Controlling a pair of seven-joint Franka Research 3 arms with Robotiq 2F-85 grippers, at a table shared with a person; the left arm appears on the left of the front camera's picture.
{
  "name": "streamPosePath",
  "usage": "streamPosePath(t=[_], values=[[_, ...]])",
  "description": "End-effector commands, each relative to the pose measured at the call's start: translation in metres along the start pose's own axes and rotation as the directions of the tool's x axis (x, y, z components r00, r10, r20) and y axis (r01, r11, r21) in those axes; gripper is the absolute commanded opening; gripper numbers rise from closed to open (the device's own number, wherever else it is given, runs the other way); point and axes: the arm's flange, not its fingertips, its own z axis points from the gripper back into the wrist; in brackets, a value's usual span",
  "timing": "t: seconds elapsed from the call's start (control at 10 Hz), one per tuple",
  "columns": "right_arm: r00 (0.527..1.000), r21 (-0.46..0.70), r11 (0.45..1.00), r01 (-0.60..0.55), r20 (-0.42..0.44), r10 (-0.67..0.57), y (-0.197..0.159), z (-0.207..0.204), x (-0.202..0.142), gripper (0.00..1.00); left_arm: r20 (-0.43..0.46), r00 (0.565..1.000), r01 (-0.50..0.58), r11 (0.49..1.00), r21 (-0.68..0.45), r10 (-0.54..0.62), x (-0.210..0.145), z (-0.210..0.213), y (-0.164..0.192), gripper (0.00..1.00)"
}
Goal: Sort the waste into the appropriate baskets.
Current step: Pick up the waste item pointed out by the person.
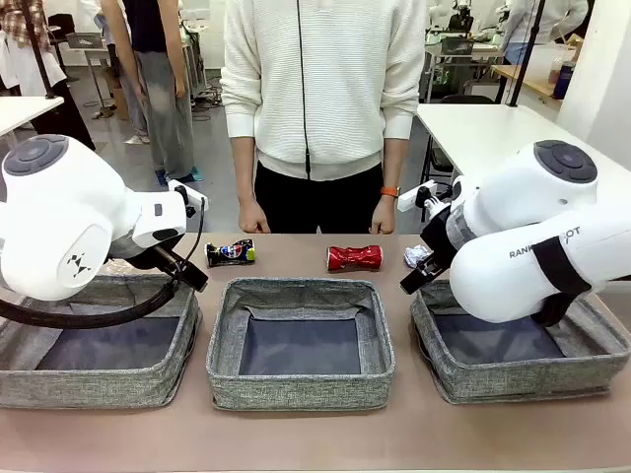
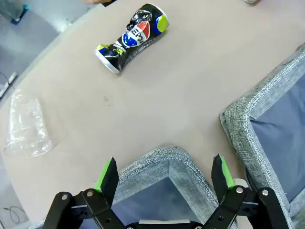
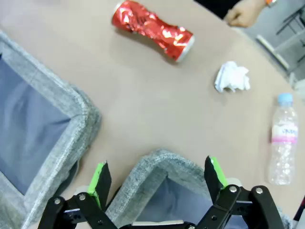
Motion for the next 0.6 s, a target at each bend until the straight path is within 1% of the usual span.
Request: streamPosePath(t=[0.0, 0.5], values=[[1.0, 0.0, 1.0, 0.0, 0.0, 0.0, 0.0, 0.0, 0.0, 1.0, 0.0, 1.0, 0.0, 1.0, 0.0, 0.0, 0.0, 0.0001, 0.0, 1.0], [1.0, 0.0, 1.0, 0.0, 0.0, 0.0, 0.0, 0.0, 0.0, 1.0, 0.0, 1.0, 0.0, 1.0, 0.0, 0.0, 0.0, 0.0001, 0.0, 1.0]])
